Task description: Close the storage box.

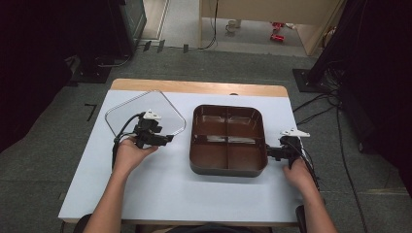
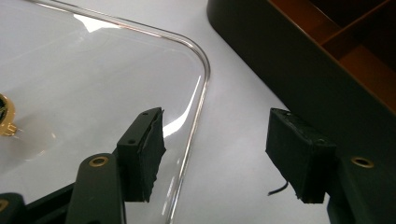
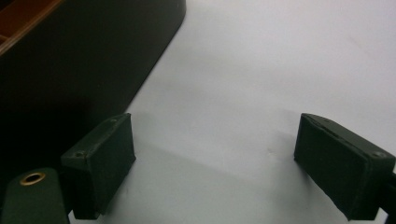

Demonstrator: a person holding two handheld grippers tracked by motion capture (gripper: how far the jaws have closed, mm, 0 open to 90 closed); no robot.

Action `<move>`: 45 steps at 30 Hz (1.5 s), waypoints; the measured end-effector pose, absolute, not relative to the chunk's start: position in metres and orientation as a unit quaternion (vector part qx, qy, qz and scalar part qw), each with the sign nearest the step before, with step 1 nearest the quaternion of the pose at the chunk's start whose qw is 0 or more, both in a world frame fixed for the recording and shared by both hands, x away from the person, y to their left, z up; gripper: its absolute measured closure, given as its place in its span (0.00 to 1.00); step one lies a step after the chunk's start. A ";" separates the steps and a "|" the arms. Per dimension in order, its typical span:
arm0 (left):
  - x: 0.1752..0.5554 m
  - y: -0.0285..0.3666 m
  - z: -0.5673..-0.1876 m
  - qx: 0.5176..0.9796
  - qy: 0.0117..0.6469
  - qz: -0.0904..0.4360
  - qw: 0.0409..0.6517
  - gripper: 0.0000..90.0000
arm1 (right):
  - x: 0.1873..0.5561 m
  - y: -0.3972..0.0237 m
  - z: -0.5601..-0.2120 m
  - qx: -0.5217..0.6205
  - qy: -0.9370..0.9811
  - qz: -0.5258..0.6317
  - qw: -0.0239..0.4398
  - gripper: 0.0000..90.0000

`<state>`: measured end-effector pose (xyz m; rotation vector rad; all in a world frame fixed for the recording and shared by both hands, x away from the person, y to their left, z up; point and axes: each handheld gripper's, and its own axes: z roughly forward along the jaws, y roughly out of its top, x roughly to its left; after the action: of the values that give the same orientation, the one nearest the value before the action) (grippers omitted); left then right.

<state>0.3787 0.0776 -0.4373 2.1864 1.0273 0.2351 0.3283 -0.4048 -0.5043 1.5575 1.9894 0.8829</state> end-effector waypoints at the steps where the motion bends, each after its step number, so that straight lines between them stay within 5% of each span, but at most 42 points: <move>1: 0.380 0.078 -0.436 0.844 0.394 0.092 0.351 0.45 | 0.328 -0.405 -0.504 0.566 0.723 0.321 0.230 0.13; 30: 0.428 0.113 -0.420 0.827 0.421 0.138 0.347 0.46 | 0.328 -0.405 -0.504 0.566 0.723 0.322 0.231 0.13; 45: 0.440 0.140 -0.445 0.809 0.459 0.153 0.334 0.41 | 0.328 -0.405 -0.504 0.566 0.723 0.322 0.231 0.13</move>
<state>0.4403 0.1404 -0.4448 2.1120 1.1997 0.3984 0.3282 -0.4048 -0.5044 1.5569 1.9882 0.8854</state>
